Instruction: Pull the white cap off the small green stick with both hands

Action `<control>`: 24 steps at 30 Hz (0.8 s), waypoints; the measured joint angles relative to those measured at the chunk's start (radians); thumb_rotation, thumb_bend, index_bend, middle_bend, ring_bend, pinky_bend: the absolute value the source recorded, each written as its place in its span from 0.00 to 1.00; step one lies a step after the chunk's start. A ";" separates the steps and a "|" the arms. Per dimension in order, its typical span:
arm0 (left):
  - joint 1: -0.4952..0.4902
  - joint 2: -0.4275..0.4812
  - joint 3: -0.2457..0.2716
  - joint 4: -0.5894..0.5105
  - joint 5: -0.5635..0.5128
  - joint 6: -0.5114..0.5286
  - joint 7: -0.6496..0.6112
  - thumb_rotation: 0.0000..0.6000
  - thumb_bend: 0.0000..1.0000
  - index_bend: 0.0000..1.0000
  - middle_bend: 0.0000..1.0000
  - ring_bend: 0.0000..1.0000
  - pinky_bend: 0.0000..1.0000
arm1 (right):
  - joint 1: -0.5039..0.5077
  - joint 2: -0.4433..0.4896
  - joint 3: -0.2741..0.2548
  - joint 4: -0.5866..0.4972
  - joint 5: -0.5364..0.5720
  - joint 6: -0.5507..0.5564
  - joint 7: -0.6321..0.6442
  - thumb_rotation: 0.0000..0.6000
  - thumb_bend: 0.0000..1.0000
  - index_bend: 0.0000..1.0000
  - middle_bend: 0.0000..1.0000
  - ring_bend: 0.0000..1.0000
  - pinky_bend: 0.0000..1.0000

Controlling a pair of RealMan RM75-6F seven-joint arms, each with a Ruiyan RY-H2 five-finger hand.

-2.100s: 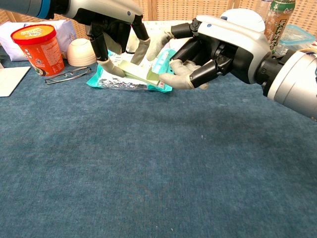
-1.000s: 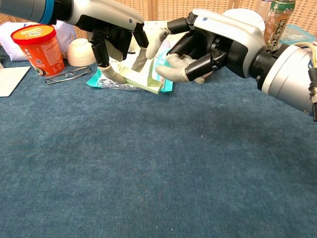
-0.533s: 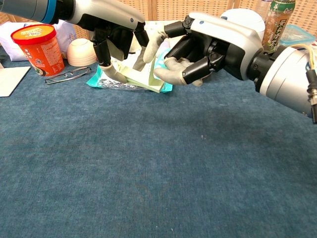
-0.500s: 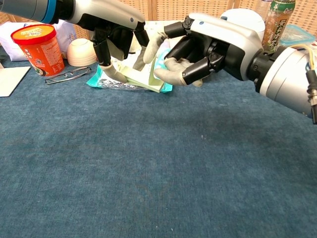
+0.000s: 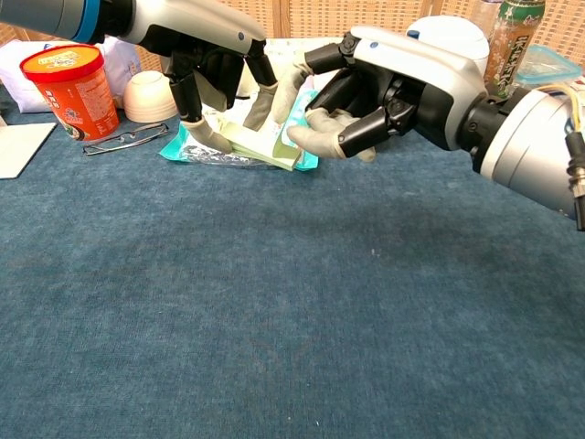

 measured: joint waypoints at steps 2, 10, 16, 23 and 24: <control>0.000 0.001 0.000 -0.002 0.002 0.000 0.000 1.00 0.40 0.73 1.00 1.00 1.00 | 0.000 0.000 0.000 0.000 0.000 0.001 0.001 1.00 0.43 0.50 0.90 0.97 0.79; -0.002 0.001 0.004 -0.003 0.003 0.000 0.000 1.00 0.40 0.73 1.00 1.00 1.00 | 0.001 0.000 -0.001 0.000 -0.001 0.002 0.001 1.00 0.43 0.53 0.90 0.97 0.79; -0.006 -0.001 0.006 0.001 -0.001 -0.001 0.001 1.00 0.40 0.73 1.00 1.00 1.00 | 0.003 -0.004 -0.001 0.003 0.000 -0.001 0.002 1.00 0.43 0.53 0.90 0.97 0.79; -0.006 -0.006 0.009 0.005 -0.002 0.002 0.000 1.00 0.40 0.73 1.00 1.00 1.00 | 0.005 -0.009 -0.003 0.007 0.000 -0.001 -0.002 1.00 0.45 0.55 0.90 0.97 0.79; -0.005 -0.007 0.010 0.005 -0.002 0.003 0.000 1.00 0.40 0.73 1.00 1.00 1.00 | 0.005 -0.009 -0.003 0.008 0.000 -0.001 -0.002 1.00 0.45 0.56 0.90 0.97 0.79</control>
